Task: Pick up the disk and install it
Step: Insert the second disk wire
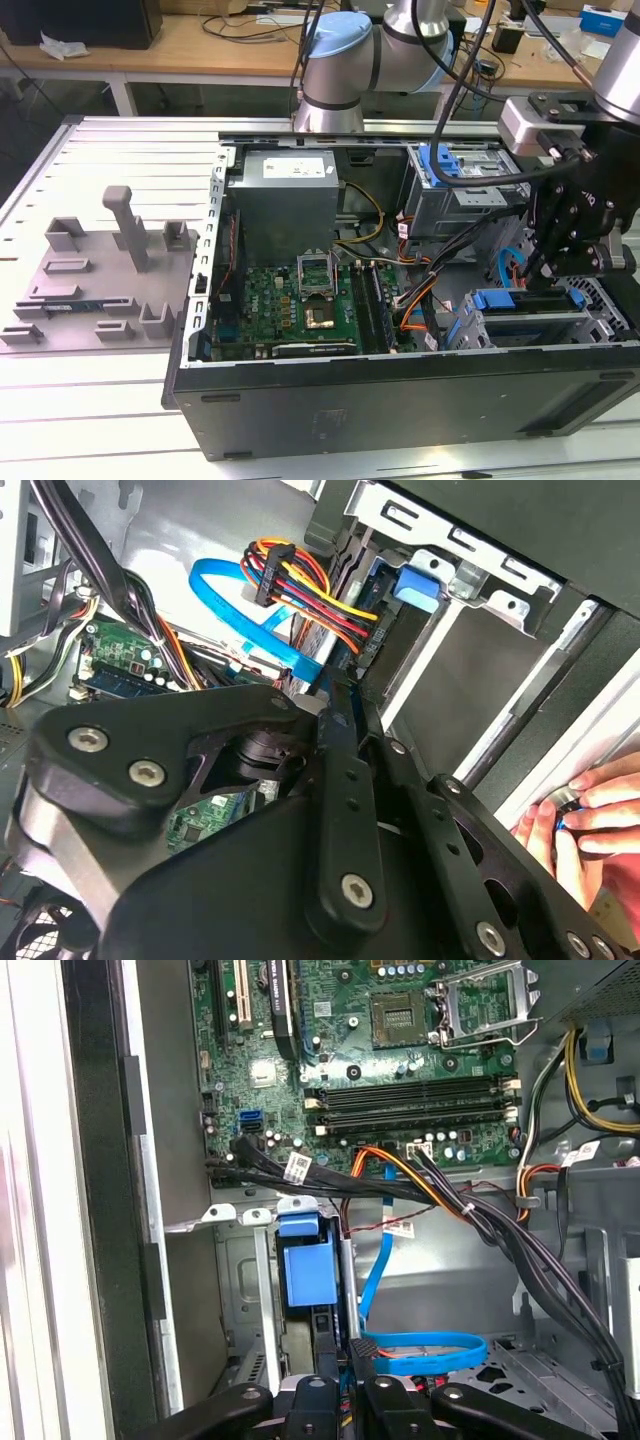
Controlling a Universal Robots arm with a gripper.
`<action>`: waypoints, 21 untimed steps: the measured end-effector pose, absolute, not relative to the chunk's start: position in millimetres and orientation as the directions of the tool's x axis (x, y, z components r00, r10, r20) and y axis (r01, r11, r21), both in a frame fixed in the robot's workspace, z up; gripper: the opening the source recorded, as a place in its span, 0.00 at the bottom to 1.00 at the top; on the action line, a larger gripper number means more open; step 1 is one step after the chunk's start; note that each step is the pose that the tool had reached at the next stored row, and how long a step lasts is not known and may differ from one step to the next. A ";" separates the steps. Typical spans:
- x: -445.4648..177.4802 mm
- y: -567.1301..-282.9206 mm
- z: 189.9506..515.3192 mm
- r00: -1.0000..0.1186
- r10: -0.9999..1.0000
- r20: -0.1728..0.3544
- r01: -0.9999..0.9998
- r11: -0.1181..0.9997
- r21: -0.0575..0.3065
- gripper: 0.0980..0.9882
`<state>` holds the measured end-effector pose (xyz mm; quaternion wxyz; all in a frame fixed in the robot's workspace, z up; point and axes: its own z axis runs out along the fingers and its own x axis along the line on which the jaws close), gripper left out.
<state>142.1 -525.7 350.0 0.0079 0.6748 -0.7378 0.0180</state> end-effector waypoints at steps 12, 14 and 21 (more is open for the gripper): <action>143.6 -526.8 348.4 -0.089 -0.995 0.037 -0.996 0.089 -0.011 0.07; 144.0 -527.0 348.1 -0.089 -0.995 0.038 -0.996 0.089 -0.009 0.07; 146.4 -527.2 346.3 -0.089 -0.995 0.040 -0.996 0.089 -0.003 0.07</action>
